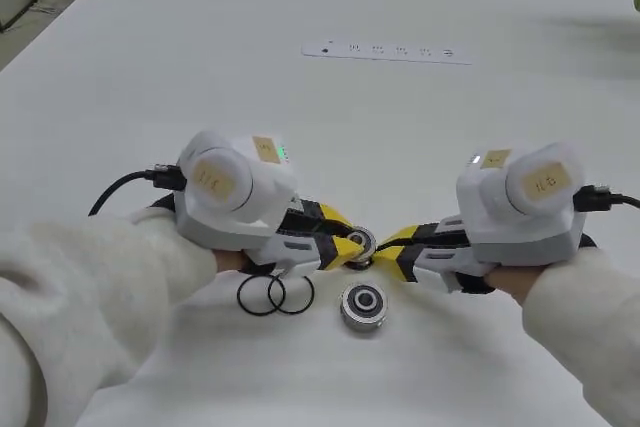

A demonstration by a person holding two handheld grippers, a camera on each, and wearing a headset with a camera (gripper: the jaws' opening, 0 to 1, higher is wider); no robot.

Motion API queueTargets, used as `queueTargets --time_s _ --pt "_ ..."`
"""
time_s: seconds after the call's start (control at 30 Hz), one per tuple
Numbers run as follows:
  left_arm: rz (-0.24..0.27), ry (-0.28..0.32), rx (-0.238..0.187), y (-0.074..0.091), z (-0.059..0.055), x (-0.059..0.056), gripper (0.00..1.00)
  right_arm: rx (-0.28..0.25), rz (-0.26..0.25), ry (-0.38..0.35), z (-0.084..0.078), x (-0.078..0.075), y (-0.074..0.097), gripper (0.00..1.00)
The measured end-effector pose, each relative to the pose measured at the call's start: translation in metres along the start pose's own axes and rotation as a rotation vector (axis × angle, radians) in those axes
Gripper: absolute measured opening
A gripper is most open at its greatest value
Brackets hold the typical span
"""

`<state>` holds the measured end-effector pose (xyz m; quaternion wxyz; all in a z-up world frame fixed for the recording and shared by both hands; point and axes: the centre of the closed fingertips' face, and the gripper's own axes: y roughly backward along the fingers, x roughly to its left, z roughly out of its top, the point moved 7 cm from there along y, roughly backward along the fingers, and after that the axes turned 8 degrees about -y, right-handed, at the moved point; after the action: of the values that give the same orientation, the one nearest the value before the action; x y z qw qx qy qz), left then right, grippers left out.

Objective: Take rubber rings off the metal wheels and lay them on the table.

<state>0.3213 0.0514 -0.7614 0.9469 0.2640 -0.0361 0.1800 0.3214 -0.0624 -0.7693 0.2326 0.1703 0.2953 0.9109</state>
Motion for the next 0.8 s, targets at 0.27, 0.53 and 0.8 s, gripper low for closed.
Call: queueTargets --time_s 0.27,0.53,0.8 --pt "0.003 0.005 -0.001 0.000 0.000 0.000 0.14 0.000 -0.020 -0.161 -0.002 -0.007 0.000 0.00" --pt "0.002 -0.005 0.001 0.000 0.000 -0.001 0.13 -0.016 -0.029 -0.213 -0.002 -0.005 0.003 0.00" --pt "0.002 -0.004 -0.001 0.000 0.000 -0.001 0.13 -0.083 0.018 -0.406 -0.001 -0.010 0.007 0.00"
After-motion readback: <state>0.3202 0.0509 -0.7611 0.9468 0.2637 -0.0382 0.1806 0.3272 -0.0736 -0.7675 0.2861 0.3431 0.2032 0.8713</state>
